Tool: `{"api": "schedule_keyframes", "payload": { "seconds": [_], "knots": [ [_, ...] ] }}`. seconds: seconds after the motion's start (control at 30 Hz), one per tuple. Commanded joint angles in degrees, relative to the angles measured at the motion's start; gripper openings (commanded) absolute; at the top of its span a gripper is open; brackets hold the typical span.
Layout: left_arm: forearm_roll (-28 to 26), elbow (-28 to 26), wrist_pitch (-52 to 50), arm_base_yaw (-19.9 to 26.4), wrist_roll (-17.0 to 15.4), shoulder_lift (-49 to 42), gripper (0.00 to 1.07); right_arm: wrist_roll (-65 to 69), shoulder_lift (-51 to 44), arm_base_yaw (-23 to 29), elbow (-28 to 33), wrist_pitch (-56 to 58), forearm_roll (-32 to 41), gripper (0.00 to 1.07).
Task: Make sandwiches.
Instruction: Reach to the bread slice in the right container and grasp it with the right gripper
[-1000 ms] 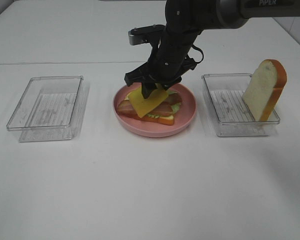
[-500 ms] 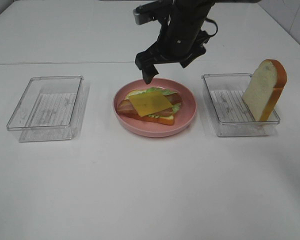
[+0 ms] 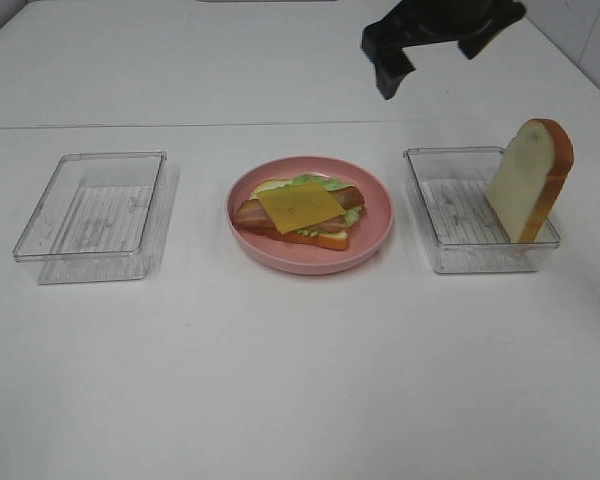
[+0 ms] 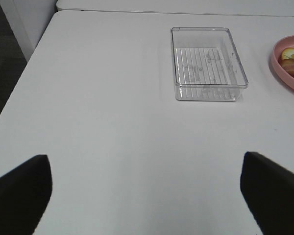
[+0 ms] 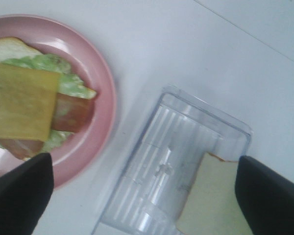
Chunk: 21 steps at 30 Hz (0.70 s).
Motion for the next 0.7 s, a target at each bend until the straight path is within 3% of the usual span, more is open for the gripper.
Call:
{"api": "schedule_keyframes", "payload": {
  "seconds": [0.03, 0.33, 0.7],
  "knots": [
    [-0.2, 0.1, -0.3, 0.1, 0.0, -1.1, 0.96, 0.1, -1.4, -3.3, -0.3, 2.5, -0.3, 0.98],
    [-0.2, 0.1, -0.3, 0.1, 0.0, -1.1, 0.96, -0.5, -1.6, -10.1, -0.3, 4.4, 1.5, 0.98],
    [-0.2, 0.1, -0.3, 0.1, 0.0, -1.1, 0.96, -4.8, 1.9, -18.7, -0.2, 5.2, 11.7, 0.98]
  ]
}}
